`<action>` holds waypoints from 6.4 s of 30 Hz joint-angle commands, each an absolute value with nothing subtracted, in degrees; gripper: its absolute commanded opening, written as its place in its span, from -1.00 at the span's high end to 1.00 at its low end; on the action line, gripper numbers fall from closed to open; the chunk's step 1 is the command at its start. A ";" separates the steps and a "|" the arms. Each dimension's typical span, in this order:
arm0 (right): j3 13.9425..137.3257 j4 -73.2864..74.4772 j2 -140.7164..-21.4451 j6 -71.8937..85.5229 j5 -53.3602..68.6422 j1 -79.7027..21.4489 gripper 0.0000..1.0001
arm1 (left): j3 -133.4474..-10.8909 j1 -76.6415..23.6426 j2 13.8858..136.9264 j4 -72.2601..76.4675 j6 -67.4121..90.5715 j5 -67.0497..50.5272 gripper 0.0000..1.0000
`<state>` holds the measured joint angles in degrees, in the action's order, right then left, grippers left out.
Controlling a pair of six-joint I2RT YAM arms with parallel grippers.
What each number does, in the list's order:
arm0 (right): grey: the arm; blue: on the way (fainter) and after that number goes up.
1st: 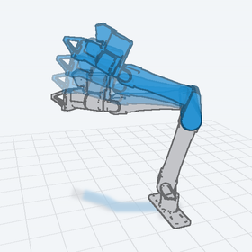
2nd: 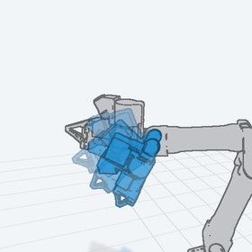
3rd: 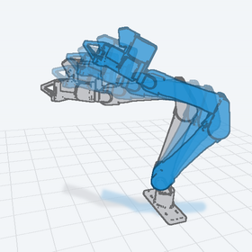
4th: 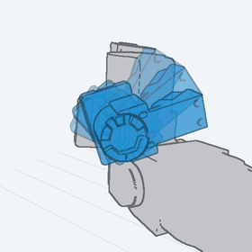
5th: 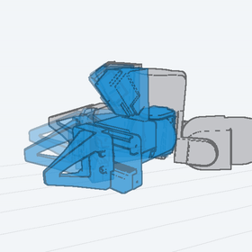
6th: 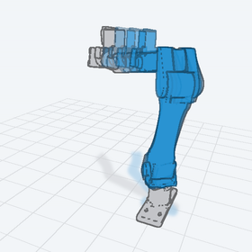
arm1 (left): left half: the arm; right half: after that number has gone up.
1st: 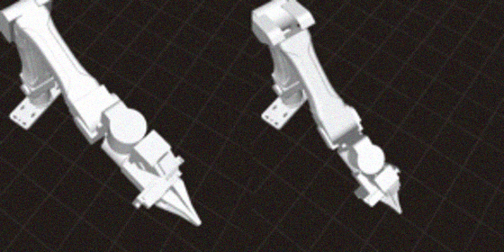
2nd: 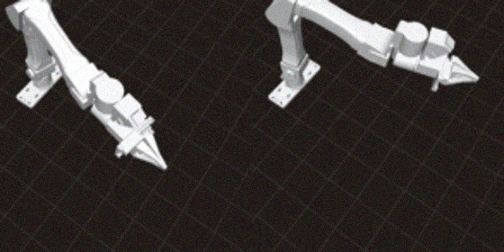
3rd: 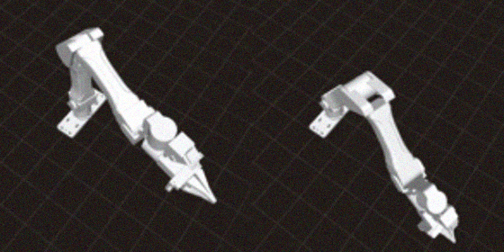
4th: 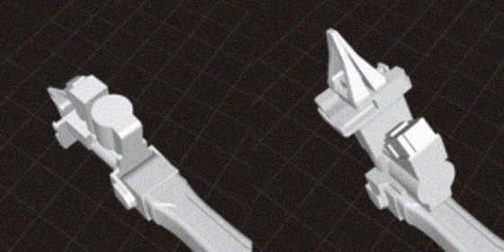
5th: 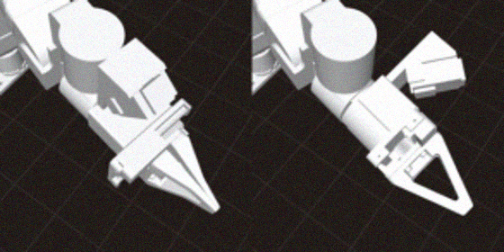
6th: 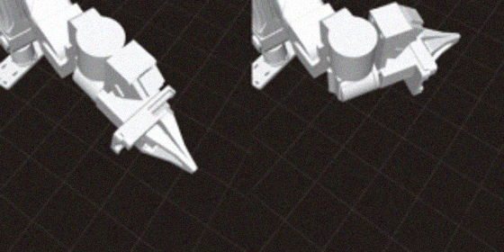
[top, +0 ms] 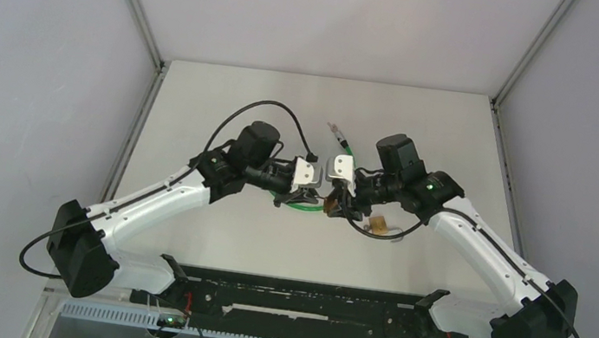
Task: Lock with the key
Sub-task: Lock the lock.
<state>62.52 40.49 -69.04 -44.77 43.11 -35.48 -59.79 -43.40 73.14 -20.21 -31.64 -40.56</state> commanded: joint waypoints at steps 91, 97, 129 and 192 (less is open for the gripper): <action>57.66 27.11 -64.38 -33.62 49.45 -33.22 0.26 | -53.61 -40.08 66.64 -2.57 -12.38 -48.45 0.99; 57.61 27.09 -64.31 -33.67 49.03 -33.66 0.41 | -53.35 -40.08 66.61 -2.37 -12.30 -48.26 0.99; 57.66 30.21 -63.56 -38.76 48.18 -33.66 1.00 | -51.33 -36.30 64.03 -3.47 -14.52 -49.67 -0.31; 57.70 23.94 -62.24 -30.50 46.23 -34.71 1.00 | -46.65 -40.16 72.15 11.27 -0.85 -52.81 0.99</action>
<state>56.29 33.87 -64.34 -33.50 41.30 -33.95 -49.04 -38.02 70.91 5.15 -3.36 -51.35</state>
